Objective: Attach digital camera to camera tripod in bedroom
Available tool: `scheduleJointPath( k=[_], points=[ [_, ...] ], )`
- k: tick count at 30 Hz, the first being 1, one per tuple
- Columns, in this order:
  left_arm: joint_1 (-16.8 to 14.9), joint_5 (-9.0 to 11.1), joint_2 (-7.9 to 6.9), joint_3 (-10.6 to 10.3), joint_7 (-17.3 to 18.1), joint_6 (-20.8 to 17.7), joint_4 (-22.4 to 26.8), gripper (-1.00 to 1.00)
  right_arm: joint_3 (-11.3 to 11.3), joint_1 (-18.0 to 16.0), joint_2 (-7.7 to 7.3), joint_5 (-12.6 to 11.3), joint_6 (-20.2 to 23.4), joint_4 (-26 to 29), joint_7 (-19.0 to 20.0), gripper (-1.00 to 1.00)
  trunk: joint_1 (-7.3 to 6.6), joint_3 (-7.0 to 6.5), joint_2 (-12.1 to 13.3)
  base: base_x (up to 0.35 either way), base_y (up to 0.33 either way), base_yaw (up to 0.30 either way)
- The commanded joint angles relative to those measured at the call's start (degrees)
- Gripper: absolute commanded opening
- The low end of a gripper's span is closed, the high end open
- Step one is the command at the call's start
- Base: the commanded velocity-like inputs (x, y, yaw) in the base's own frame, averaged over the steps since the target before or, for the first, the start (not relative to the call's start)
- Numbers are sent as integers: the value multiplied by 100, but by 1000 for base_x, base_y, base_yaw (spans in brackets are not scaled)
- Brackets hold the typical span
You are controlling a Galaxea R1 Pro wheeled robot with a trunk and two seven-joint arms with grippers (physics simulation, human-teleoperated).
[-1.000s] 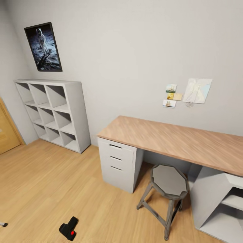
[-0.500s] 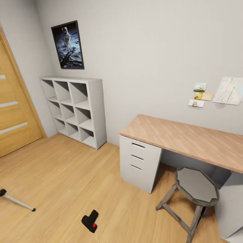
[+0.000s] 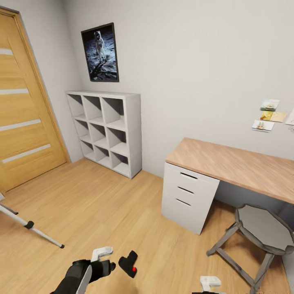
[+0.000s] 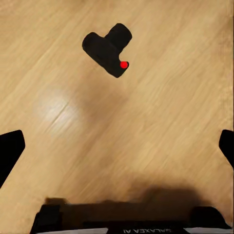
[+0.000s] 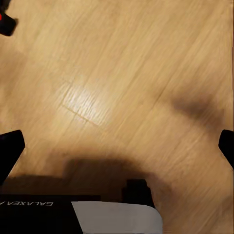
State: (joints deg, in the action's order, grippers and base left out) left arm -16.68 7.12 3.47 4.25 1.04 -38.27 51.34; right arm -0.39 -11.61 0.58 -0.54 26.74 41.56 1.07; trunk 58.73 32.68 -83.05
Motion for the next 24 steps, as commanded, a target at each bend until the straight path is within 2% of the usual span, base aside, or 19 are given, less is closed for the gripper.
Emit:
scheduleJointPath(
  k=[1, 3, 7, 8, 9, 10, 12, 15, 19, 20, 21, 24],
  points=[
    [-3, 60, 49, 37, 9, -3, 66, 100, -3, 8, 0, -6, 60, 71, 13, 100, 0, 7, -3, 0, 325, -198],
    [1, 241, 94, 74, 13, 223, 48, 100, 5, 22, -3, -1, 91, 144, 21, 100, 0, 7, -3, 0, 325, -215],
    [50, 796, 92, 117, 34, 809, -47, 100, 23, 45, 1, 21, 125, 221, 24, 100, 0, 8, -3, 0, 325, -237],
    [50, 796, 92, 117, 34, 809, -47, 100, 23, 45, 1, 21, 125, 221, 24, 100, 0, 8, -3, 0, 325, -244],
    [72, 998, 89, 115, 20, 933, -71, 100, 29, 53, 2, 25, 133, 260, 21, 100, 0, 8, -3, 0, 325, -251],
    [72, 998, 89, 115, 20, 933, -71, 100, 29, 53, 2, 25, 133, 260, 21, 100, 0, 8, -3, 0, 325, -251],
    [88, 1121, 90, 84, -9, 974, -59, 100, 30, 63, 2, 29, 138, 302, 21, 100, 0, 8, -3, 0, 325, -255],
    [104, 1229, 94, 6, -117, 785, 183, 100, 31, 102, 3, 40, 123, 413, 19, 100, 0, 8, -3, 0, 325, -259],
    [133, 1313, 143, -51, -496, 193, 920, 100, 26, 327, 1, 46, 103, 819, 17, 100, 0, 8, -3, 0, 325, -262],
    [184, 1359, 175, -87, -811, -56, 1309, 100, 16, 508, -3, 36, 105, 1146, 17, 100, 0, 8, -3, 0, 325, -264],
    [302, 1435, 272, -155, -1252, -234, 1665, 100, 6, 811, -24, 22, 107, 1670, 17, 100, 0, 8, -3, 0, 325, -265],
    [354, 1494, 332, -198, -1436, -94, 1576, 100, 2, 959, -39, 11, 106, 1898, 20, 100, 0, 8, -3, 0, 325, -265]
  ],
)
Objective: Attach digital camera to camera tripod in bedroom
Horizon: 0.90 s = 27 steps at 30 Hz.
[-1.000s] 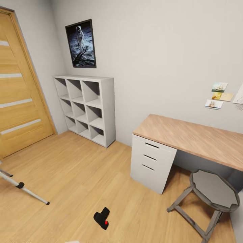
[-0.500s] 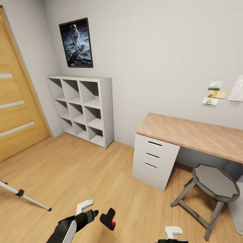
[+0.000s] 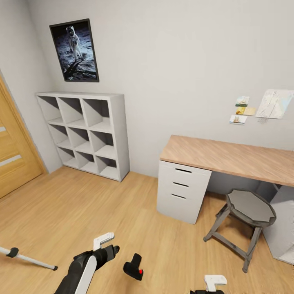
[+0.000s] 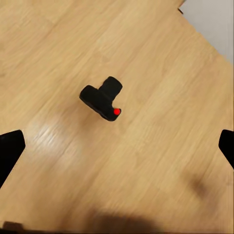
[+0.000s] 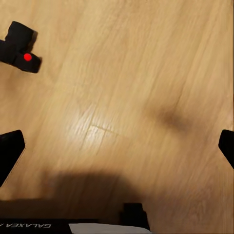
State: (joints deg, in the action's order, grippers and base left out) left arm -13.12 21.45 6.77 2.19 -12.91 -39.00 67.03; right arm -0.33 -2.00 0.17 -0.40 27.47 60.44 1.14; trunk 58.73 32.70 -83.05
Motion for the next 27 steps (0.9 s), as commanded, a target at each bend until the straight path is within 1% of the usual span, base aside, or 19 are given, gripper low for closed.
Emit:
scheduleJointPath(
  k=[1, 4, 7, 8, 14, 26, 27],
  points=[
    [17, 82, 23, -13, -111, 79, -76, 100, -5, 50, -4, -8, 32, 91, 13, 100, 0, 6, -3, 0, 325, -265],
    [51, 131, 50, -135, -246, 459, -337, 100, -10, 153, -14, -11, 33, 264, 12, 100, 0, 6, -3, 0, 325, -265],
    [74, 169, 55, -295, -330, 742, -531, 100, -21, 217, -26, -16, 51, 387, 10, 100, 0, 6, -3, 0, 325, -265],
    [78, 175, 55, -319, -342, 779, -564, 100, -22, 226, -28, -17, 56, 405, 10, 100, 0, 6, -3, 0, 325, -265],
    [87, 186, 55, -399, -376, 896, -672, 100, -27, 252, -33, -20, 73, 464, 9, 100, 0, 6, -3, 0, 325, -265],
    [98, 185, 53, -444, -373, 943, -730, 100, -51, 260, -34, -14, 75, 485, 4, 100, 0, 6, -3, 0, 325, -266],
    [99, 177, 54, -460, -351, 945, -806, 100, -53, 261, -34, -13, 75, 486, 1, 100, 0, 6, -3, 0, 326, -266]
  ],
)
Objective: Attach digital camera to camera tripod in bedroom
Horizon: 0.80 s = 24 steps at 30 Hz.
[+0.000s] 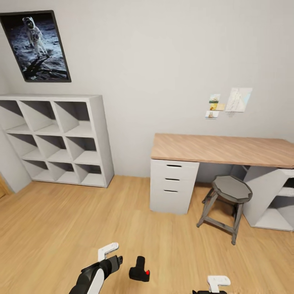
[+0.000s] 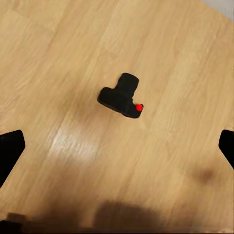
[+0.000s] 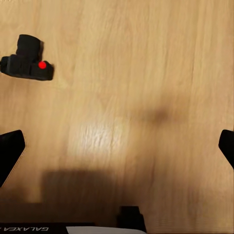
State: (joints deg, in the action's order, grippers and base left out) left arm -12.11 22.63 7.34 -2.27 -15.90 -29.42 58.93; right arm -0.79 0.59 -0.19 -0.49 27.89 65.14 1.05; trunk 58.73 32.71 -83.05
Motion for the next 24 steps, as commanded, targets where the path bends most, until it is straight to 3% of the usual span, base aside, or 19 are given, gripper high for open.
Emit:
scheduleJointPath(
  k=[1, 17, 24],
  points=[
    [-2, 57, -3, -24, -48, -13, -12, 100, -7, 2, 1, -5, 32, 17, 11, 100, 0, 5, -3, 0, 326, -266],
    [-2, 53, -11, -127, -32, 9, -78, 100, -8, 2, 1, -13, 40, 45, 9, 100, 0, 5, -3, 36, 322, -266],
    [-2, 43, -7, -219, -91, 7, -123, 100, -14, 2, 1, -13, 41, 45, 9, 100, 0, 5, -3, 64, 144, -266]
  ],
)
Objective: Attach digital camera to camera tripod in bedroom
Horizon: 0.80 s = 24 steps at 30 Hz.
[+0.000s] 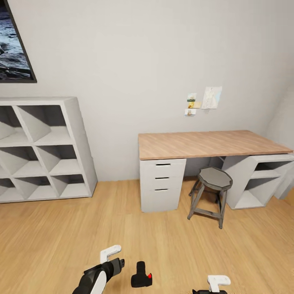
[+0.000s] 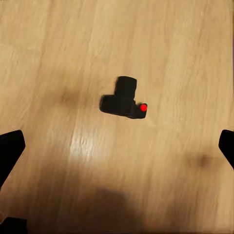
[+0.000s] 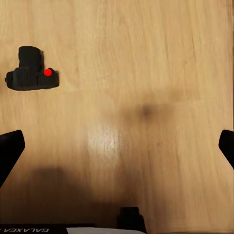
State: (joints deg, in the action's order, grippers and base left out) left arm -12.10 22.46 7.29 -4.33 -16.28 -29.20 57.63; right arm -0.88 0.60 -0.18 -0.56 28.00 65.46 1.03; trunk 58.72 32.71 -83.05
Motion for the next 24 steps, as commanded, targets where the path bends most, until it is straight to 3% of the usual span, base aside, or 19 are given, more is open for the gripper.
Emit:
scheduleJointPath(
  k=[1, 10, 24],
  points=[
    [-3, 59, -4, -58, -65, -17, -4, 100, -33, 2, 0, -5, 30, 15, 11, 100, 1, 5, -3, 22, 50, -266],
    [-3, 50, -8, -130, -109, -17, -29, 100, -268, 2, 5, -3, 38, 160, 11, 100, 1, 5, -3, 9, 19, -266],
    [-3, 68, -1, -135, -118, 17, -156, 100, -378, 2, 1, -4, 89, 210, 11, 100, 1, 5, -3, 1, 1, -266]
  ],
)
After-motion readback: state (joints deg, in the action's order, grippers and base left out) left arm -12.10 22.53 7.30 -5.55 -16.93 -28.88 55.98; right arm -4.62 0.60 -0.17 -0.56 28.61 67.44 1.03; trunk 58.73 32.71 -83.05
